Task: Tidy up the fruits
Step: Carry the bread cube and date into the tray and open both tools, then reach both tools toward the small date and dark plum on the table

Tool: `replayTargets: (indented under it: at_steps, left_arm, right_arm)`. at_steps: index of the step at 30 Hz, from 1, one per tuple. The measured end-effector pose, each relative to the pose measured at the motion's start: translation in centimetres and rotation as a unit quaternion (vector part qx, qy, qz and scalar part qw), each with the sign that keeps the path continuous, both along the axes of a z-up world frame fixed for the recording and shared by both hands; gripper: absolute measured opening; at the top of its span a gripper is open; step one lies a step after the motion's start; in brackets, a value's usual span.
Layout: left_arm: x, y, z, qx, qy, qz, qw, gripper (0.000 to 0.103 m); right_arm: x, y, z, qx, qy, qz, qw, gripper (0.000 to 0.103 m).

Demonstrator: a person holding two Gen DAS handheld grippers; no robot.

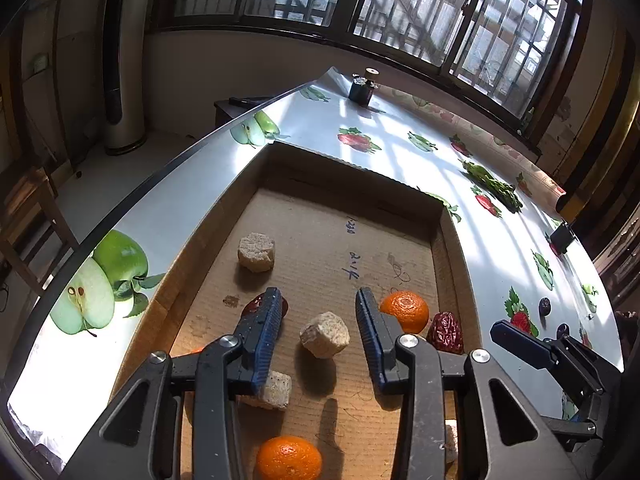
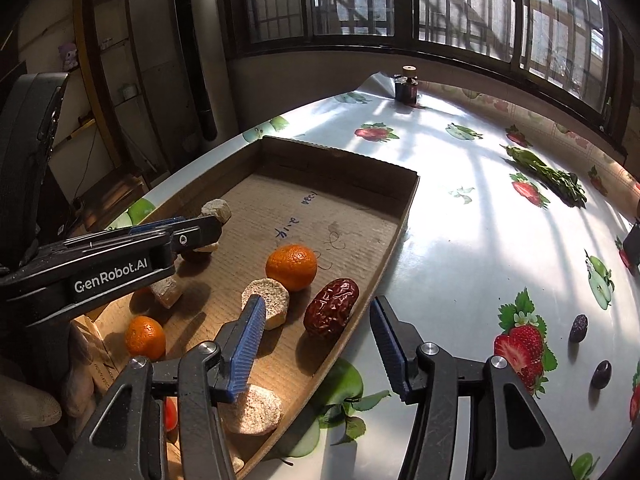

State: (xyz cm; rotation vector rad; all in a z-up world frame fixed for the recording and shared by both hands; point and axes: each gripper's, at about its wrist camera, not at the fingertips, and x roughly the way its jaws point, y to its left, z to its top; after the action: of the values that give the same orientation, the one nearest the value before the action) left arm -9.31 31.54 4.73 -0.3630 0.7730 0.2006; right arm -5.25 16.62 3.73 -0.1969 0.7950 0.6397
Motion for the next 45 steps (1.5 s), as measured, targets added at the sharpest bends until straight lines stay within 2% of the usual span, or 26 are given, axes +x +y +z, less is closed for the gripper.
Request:
replayTargets:
  at_steps: [5, 14, 25, 45]
  left_arm:
    - [-0.9, -0.3, 0.9, 0.005, -0.004, 0.014, 0.9999, 0.065]
    - [-3.1, -2.4, 3.1, 0.052, -0.016, 0.034, 0.9979, 0.083]
    - [-3.9, -7.9, 5.2, 0.123, -0.022, -0.004, 0.9921, 0.083]
    - [-3.6, -13.4, 5.1, 0.159, -0.010, -0.051, 0.9859, 0.083]
  right_arm:
    - [-0.1, -0.9, 0.8, 0.017, 0.002, -0.008, 1.000, 0.065]
    - [-1.2, -4.0, 2.1, 0.049, 0.007, -0.030, 0.998, 0.070]
    - [-2.0, -9.2, 2.2, 0.064, 0.016, -0.076, 0.995, 0.073]
    - [-1.3, -20.1, 2.5, 0.083, 0.023, -0.172, 0.981, 0.073]
